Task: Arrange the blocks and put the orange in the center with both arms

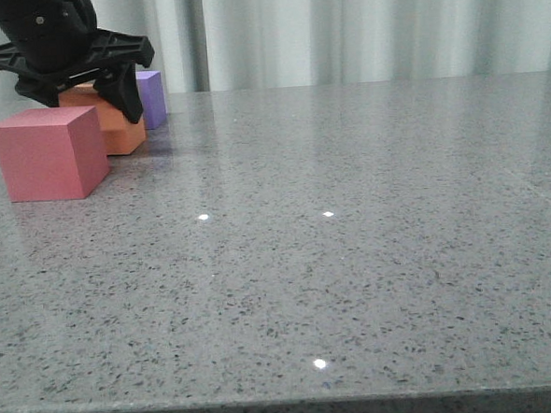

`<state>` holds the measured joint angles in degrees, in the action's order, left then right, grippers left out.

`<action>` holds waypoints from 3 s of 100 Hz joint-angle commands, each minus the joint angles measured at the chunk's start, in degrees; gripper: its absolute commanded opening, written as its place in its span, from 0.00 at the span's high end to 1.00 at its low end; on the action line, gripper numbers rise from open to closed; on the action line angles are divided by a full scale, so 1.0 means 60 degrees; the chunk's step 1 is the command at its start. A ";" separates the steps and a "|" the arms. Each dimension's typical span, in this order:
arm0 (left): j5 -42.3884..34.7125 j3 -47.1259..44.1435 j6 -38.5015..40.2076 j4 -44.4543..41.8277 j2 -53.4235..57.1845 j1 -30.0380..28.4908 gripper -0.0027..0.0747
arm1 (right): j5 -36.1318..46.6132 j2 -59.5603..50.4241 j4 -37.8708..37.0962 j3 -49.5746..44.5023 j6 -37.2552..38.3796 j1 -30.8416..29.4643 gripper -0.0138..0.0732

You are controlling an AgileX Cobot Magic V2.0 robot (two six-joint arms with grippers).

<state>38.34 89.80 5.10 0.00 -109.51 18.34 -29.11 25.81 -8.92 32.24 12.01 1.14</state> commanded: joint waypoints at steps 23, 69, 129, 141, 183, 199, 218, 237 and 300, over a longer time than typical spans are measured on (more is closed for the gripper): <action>-0.0439 0.0230 0.0016 0.0072 0.0397 -0.0003 0.51 | 0.0760 0.0017 -0.0135 0.0237 -0.0076 -0.0054 0.92; -0.0498 0.0248 0.0016 0.0110 0.1468 -0.0003 0.12 | 0.0760 0.0017 -0.0135 0.0237 -0.0076 -0.0054 0.92; -0.2164 -0.4902 0.0016 0.0169 0.8294 -0.0003 0.12 | 0.0760 0.0017 -0.0135 0.0237 -0.0076 -0.0054 0.92; -0.2253 -0.6262 0.0016 0.0169 0.9866 -0.0003 0.12 | 0.0760 0.0017 -0.0135 0.0237 -0.0076 -0.0054 0.92; -0.2253 -0.9112 0.0016 0.0169 1.3855 -0.0003 0.62 | 0.0760 0.0017 -0.0135 0.0237 -0.0076 -0.0054 0.92; -0.2253 -0.9279 0.0016 0.0169 1.4158 -0.0003 0.99 | 0.0760 0.0017 -0.0135 0.0237 -0.0076 -0.0054 0.92; -0.2215 -0.9279 0.0016 0.0254 1.4158 -0.0003 0.99 | 0.0760 0.0017 -0.0135 0.0237 -0.0076 -0.0054 0.92; -0.2215 -0.9279 0.0016 0.0254 1.4158 -0.0003 0.99 | 0.0760 0.0017 -0.0135 0.0237 -0.0076 -0.0054 0.92; -0.2618 -0.9321 0.0016 -0.0188 1.4158 -0.0003 0.99 | 0.0760 0.0017 -0.0135 0.0237 -0.0076 -0.0054 0.92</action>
<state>27.79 32.37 5.10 0.48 -24.33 18.24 -29.11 25.81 -8.92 32.24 12.01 1.14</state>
